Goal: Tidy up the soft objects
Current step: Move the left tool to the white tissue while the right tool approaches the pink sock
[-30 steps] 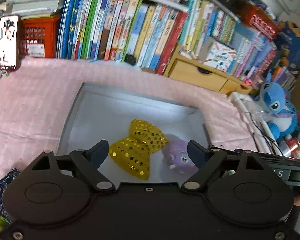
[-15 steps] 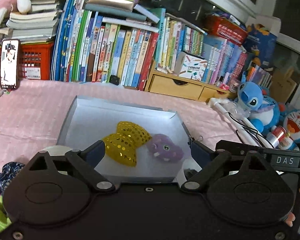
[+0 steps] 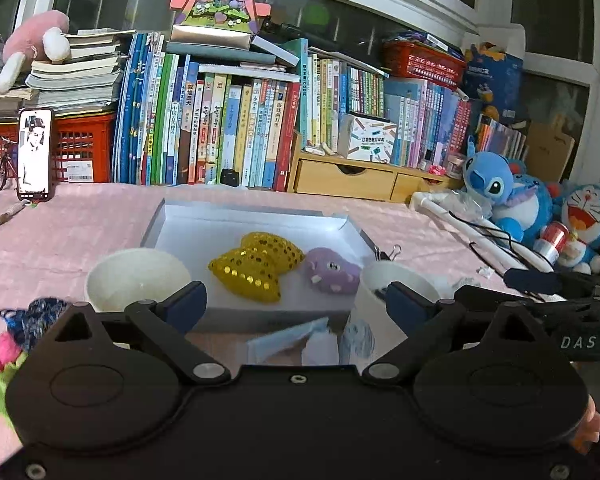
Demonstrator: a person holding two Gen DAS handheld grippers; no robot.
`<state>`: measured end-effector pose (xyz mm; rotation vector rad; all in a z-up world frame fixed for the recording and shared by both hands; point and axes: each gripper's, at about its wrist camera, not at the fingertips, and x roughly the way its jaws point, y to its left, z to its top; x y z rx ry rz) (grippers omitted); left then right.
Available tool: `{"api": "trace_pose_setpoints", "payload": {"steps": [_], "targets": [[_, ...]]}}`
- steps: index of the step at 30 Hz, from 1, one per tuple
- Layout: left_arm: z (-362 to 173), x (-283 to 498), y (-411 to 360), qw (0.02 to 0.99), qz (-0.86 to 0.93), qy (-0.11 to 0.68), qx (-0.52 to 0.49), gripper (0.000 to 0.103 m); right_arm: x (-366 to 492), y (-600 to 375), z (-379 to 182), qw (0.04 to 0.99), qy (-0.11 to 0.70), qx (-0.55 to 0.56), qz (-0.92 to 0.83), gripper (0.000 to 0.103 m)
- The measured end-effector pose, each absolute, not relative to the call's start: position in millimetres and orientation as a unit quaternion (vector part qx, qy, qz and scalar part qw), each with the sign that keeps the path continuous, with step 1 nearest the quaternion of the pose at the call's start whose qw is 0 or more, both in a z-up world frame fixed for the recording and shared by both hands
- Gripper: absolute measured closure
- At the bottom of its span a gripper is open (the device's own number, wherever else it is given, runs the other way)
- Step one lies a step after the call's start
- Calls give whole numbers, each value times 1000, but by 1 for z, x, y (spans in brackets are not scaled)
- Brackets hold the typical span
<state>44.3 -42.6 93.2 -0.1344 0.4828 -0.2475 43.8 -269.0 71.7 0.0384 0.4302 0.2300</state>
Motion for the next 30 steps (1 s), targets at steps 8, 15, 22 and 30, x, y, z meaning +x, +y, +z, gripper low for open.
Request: {"api": "trace_pose_setpoints", "payload": {"steps": [8, 15, 22, 30], "targets": [[66, 26, -50, 963, -121, 239, -41, 8, 18, -260, 56, 973, 190, -8, 129, 10], [48, 32, -64, 954, -138, 264, -29, 27, 6, -253, 40, 972, 191, -13, 137, 19], [33, 52, -75, 950, -129, 281, -38, 45, 4, -246, 26, 972, 199, -45, 118, 24], [27, 73, -80, 945, -127, 300, -45, 55, 5, -239, 15, 970, 198, -103, 94, 25]]}}
